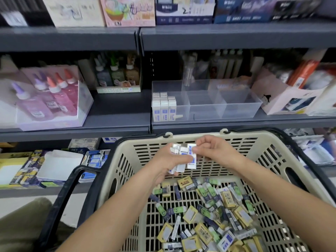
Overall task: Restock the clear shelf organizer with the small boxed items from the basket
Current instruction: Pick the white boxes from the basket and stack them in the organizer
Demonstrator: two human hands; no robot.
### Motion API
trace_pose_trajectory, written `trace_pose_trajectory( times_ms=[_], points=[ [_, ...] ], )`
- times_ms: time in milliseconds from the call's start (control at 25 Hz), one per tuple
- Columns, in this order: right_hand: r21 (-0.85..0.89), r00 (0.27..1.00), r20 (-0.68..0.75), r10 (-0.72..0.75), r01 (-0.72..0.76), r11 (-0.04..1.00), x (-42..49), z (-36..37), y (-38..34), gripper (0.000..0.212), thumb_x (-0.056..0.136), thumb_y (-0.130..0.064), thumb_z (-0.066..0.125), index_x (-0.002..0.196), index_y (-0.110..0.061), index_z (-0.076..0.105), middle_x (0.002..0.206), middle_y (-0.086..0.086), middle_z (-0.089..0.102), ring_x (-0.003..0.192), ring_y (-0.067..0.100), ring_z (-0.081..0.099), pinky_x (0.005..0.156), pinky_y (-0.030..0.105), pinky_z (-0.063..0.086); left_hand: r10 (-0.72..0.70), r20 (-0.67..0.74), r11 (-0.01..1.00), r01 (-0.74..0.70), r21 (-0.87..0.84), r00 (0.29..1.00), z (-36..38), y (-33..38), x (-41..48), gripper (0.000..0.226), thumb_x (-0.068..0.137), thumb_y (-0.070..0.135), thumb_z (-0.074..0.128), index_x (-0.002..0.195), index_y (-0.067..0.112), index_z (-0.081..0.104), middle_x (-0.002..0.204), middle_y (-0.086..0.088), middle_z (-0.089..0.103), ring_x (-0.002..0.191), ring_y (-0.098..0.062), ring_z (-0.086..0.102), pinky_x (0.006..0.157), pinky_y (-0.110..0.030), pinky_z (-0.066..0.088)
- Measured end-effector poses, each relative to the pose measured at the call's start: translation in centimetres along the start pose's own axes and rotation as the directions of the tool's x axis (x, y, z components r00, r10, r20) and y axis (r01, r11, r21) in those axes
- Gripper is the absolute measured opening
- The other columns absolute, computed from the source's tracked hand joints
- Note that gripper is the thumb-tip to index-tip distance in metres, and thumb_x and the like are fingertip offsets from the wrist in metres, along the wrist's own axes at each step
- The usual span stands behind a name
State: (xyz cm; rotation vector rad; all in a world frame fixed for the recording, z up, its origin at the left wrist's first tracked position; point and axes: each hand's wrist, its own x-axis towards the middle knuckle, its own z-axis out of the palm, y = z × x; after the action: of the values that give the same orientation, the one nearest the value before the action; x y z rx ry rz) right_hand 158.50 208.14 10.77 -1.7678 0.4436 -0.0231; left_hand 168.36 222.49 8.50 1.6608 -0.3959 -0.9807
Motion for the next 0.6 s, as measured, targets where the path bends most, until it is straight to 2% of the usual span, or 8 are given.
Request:
trace_pose_trajectory(
  times_ms=[80,160,240,440,600],
  points=[
    [-0.03,0.995,0.103,-0.007,0.01,1.0,-0.3,0.8,-0.5,0.014,0.082,-0.018,0.065,0.093,-0.014,0.059,0.074,-0.003,0.069,0.065,0.008,0.063,0.063,0.02,0.048,0.041,-0.043,0.997,-0.043,-0.06,0.998,-0.4,1.1,-0.4,0.023,0.071,0.015,0.078,0.084,0.025,0.061,0.065,0.009,0.067,0.053,-0.003,0.06,0.042,-0.018,0.041],
    [-0.012,0.99,0.138,-0.017,0.019,1.0,-0.4,1.7,-0.7,0.012,0.083,-0.013,0.063,0.093,-0.018,0.058,0.083,0.003,0.07,0.069,0.012,0.065,0.068,0.023,0.049,0.052,-0.06,0.99,-0.059,-0.129,0.997,-0.8,1.8,-0.7,0.023,0.073,0.012,0.076,0.085,0.022,0.059,0.064,0.006,0.066,0.051,-0.006,0.058,0.041,-0.019,0.04],
    [0.025,0.994,0.109,-0.025,0.023,0.999,-0.3,1.9,-1.0,0.012,0.086,-0.006,0.059,0.091,-0.017,0.058,0.084,0.006,0.07,0.068,0.012,0.067,0.067,0.02,0.051,0.057,-0.072,0.987,-0.067,-0.145,0.996,-1.0,2.1,-1.1,0.027,0.073,0.014,0.077,0.089,0.019,0.057,0.07,0.002,0.067,0.055,-0.01,0.059,0.043,-0.021,0.04],
    [-0.089,0.996,0.079,-0.04,0.047,0.995,-0.2,1.2,-1.6,0.011,0.082,0.0,0.064,0.088,-0.008,0.057,0.068,0.003,0.067,0.057,0.007,0.061,0.059,0.017,0.05,0.126,-0.169,0.974,-0.154,-0.166,0.977,-1.7,2.6,-1.6,0.031,0.071,0.015,0.079,0.092,0.021,0.057,0.073,0.004,0.066,0.055,-0.005,0.06,0.042,-0.021,0.042],
    [-0.086,0.996,-0.018,-0.093,0.091,0.992,-0.2,0.3,-1.7,0.008,0.08,-0.008,0.068,0.079,-0.011,0.061,0.058,-0.002,0.054,0.054,0.013,0.044,0.053,0.021,0.036,0.119,-0.188,0.973,-0.152,-0.176,0.975,-2.0,1.8,-1.9,0.033,0.07,0.016,0.081,0.094,0.022,0.058,0.079,0.001,0.067,0.067,-0.012,0.063,0.044,-0.021,0.044]
  ],
)
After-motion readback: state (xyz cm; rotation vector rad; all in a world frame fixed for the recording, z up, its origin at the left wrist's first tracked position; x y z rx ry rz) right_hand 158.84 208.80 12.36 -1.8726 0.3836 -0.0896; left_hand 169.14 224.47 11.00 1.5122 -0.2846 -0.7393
